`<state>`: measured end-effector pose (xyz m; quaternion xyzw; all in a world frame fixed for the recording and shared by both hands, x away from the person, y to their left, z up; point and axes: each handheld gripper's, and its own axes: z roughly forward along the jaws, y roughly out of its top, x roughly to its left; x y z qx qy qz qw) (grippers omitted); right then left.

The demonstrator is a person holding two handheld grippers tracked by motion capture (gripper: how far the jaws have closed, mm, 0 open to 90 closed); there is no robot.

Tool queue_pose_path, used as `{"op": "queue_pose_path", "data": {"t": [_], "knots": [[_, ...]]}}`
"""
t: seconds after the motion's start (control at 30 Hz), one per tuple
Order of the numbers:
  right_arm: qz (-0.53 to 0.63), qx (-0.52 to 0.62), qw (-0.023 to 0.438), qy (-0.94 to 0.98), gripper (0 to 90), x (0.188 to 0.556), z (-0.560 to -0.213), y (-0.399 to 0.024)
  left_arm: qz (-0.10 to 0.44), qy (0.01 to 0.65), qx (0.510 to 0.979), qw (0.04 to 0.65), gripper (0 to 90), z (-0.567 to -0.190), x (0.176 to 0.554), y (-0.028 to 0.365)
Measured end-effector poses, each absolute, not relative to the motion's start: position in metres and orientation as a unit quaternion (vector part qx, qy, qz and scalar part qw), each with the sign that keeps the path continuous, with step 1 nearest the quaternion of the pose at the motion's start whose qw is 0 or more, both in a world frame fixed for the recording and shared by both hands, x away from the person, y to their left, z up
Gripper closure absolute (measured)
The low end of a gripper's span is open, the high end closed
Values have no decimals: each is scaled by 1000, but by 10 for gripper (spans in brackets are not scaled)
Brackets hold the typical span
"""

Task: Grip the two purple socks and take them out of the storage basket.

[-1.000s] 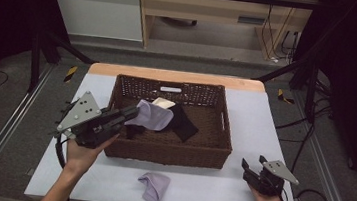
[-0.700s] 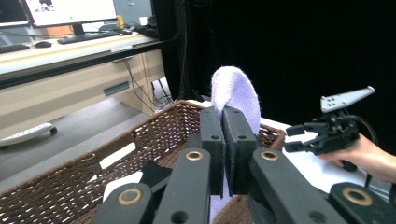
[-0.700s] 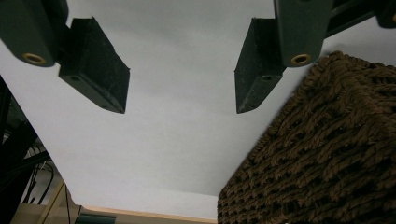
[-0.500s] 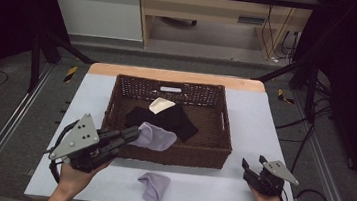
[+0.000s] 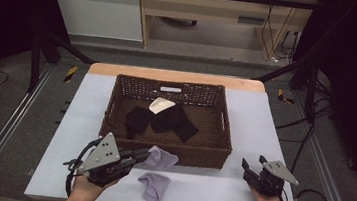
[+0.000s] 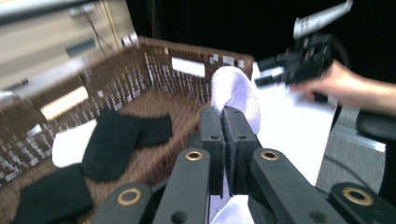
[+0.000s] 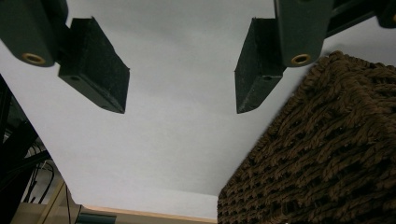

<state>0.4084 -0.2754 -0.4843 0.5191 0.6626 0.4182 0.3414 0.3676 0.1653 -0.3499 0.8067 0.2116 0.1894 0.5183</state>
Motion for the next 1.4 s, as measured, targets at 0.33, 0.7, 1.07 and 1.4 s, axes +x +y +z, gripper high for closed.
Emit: {"op": "queue_pose_path", "data": {"t": [0.33, 0.7, 1.07, 1.4], "knots": [[420, 515, 342, 664, 353, 408, -484, -275, 150, 221, 853, 449, 864, -400, 379, 148], [422, 513, 342, 665, 349, 408, -484, -275, 117, 236, 880, 395, 837, -441, 387, 138], [423, 513, 344, 663, 346, 407, -484, -275, 131, 283, 852, 421, 489, -434, 391, 166], [422, 515, 345, 662, 342, 407, -484, -275, 149, 325, 833, 422, 412, -443, 385, 211]]}}
